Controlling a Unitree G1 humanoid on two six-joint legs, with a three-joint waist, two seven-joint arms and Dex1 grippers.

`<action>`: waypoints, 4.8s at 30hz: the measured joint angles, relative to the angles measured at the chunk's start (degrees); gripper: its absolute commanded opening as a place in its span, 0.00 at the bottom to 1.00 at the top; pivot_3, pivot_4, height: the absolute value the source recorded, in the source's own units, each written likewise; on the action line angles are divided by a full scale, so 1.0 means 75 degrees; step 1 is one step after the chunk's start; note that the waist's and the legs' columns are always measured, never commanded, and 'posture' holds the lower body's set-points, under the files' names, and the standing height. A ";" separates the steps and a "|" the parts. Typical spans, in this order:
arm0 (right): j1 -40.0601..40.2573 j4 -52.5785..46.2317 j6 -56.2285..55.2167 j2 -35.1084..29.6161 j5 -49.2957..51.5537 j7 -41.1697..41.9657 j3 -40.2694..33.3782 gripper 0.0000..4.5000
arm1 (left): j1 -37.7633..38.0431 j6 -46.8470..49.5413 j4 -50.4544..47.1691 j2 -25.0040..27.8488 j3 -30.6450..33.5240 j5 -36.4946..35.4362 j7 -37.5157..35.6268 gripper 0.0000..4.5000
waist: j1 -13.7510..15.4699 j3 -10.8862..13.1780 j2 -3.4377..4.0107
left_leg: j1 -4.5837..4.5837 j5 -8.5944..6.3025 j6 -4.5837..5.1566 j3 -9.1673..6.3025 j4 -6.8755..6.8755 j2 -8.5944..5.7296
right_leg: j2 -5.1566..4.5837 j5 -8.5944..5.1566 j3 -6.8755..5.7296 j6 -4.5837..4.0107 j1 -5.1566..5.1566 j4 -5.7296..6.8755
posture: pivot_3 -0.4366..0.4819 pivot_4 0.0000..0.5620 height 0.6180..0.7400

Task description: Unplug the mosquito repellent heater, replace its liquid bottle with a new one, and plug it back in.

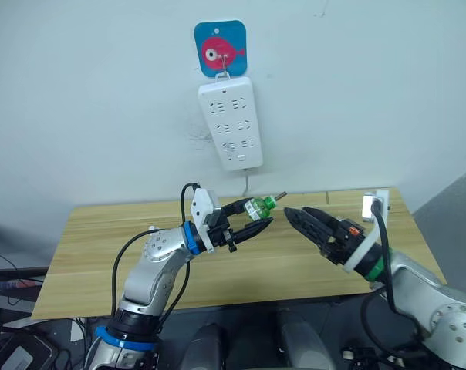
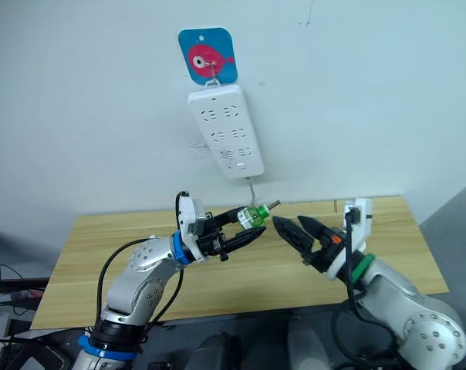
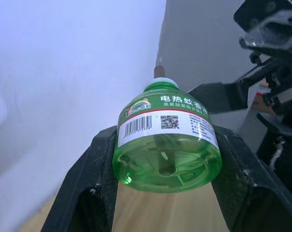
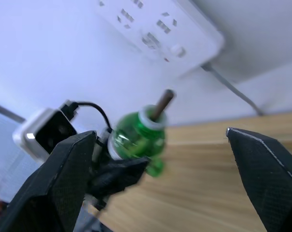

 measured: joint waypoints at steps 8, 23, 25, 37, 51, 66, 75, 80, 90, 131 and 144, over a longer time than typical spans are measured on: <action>-0.0572 0.1113 -0.1339 0.0025 0.0412 -0.0725 0.1319 0.86 | 0.0023 -0.0421 0.0048 -0.0144 -0.0196 0.0175 0.0092 0.50 | -0.0051 -0.0002 -0.0001 | -0.0004 -0.0001 0.0001 -0.0015 -0.0008 0.0001 | 0.0002 0.0000 -0.0010 0.0000 -0.0005 0.0002 | 0.26 0.31 1.00; -0.0548 0.1466 -0.2390 -0.0850 0.1059 -0.0953 0.2047 0.19 | 0.0209 -0.0760 -0.0094 -0.0177 -0.0212 0.0188 0.0166 0.63 | -0.0044 -0.0003 -0.0002 | -0.0008 -0.0001 0.0002 -0.0023 -0.0007 0.0001 | 0.0001 0.0001 -0.0011 0.0001 -0.0005 0.0004 | 0.27 0.31 1.00; -0.0547 0.1465 -0.2466 -0.0969 0.1183 -0.0954 0.2186 0.19 | 0.0220 -0.0717 -0.0135 -0.0072 -0.0229 0.0204 0.0152 0.73 | -0.0043 -0.0003 -0.0002 | -0.0007 -0.0001 0.0002 -0.0024 -0.0007 0.0001 | 0.0001 0.0001 -0.0012 0.0001 -0.0004 0.0003 | 0.27 0.31 1.00; -0.0562 0.2245 -0.4401 -0.3148 -0.3671 0.0042 0.3391 0.19 | 0.0264 0.0531 -0.0274 0.1590 -0.0361 0.0737 -0.0162 1.00 | 0.0023 -0.0002 -0.0004 | -0.0006 -0.0001 0.0002 -0.0009 -0.0007 -0.0003 | 0.0004 -0.0002 -0.0014 0.0004 -0.0006 -0.0007 | 0.31 0.35 1.00; -0.2182 0.9683 -0.9328 -0.1729 -0.8288 0.1216 0.3841 0.19 | 0.0011 0.2269 -0.1737 0.1864 -0.0678 0.0721 0.0181 1.00 | 0.0085 0.0010 -0.0002 | 0.0006 -0.0001 0.0002 -0.0011 -0.0019 0.0001 | -0.0003 0.0006 -0.0006 -0.0008 -0.0009 0.0013 | 0.41 0.39 1.00; -0.1875 0.9750 -1.0008 -0.1400 -0.8690 0.1638 0.3065 1.00 | 0.0867 0.1933 -0.1936 0.1970 -0.0509 0.0912 0.0564 1.00 | 0.0240 0.0012 0.0001 | 0.0006 -0.0002 0.0000 -0.0027 -0.0023 0.0005 | -0.0027 0.0007 -0.0014 -0.0011 -0.0010 0.0013 | 0.40 0.39 1.00; 0.0753 0.3892 -0.8091 -0.3428 -0.8026 0.3760 0.3424 1.00 | 0.3279 0.1032 -0.1904 0.1438 0.1471 0.0974 0.1948 1.00 | 0.0244 0.0037 0.0022 | 0.0003 -0.0005 0.0001 -0.0043 -0.0028 0.0013 | -0.0038 0.0004 -0.0018 -0.0011 0.0000 -0.0014 | 0.38 0.41 1.00; 0.0798 0.2539 -0.7250 -0.4206 -0.7733 0.4985 0.3918 1.00 | 0.4254 0.0836 -0.1502 0.0987 0.2451 0.1304 0.3081 1.00 | 0.0261 0.0054 -0.0008 | 0.0023 0.0006 -0.0002 -0.0050 -0.0011 0.0015 | -0.0031 -0.0022 -0.0035 0.0014 0.0023 -0.0014 | 0.41 0.42 1.00; -0.0559 0.2163 -0.5485 -0.4681 -0.7720 0.6188 0.4963 1.00 | 0.3894 0.0445 0.0933 0.0464 0.2957 0.1379 0.3705 1.00 | 0.0510 0.0094 -0.0051 | 0.0003 0.0013 -0.0010 -0.0053 -0.0013 0.0013 | -0.0037 0.0004 -0.0066 -0.0028 0.0003 -0.0013 | 0.44 0.43 1.00; -0.0676 0.0437 -0.3407 -0.4643 -0.7271 0.6116 0.5066 1.00 | -0.0488 -0.2901 0.7399 0.0617 0.2144 0.2470 0.3358 0.50 | 0.0606 0.0139 -0.0090 | -0.0018 0.0010 -0.0022 -0.0097 -0.0030 0.0001 | -0.0063 0.0010 -0.0088 -0.0032 -0.0003 -0.0028 | 0.36 0.43 1.00; -0.1401 0.0408 -0.2908 -0.4497 -0.6344 0.6047 0.4324 1.00 | 0.0193 -0.1616 0.2834 0.1833 0.0438 0.2090 0.0259 0.50 | 0.0611 0.0145 -0.0088 | -0.0038 0.0015 -0.0030 -0.0098 -0.0027 -0.0006 | -0.0075 0.0011 -0.0088 -0.0035 -0.0008 -0.0034 | 0.35 0.39 1.00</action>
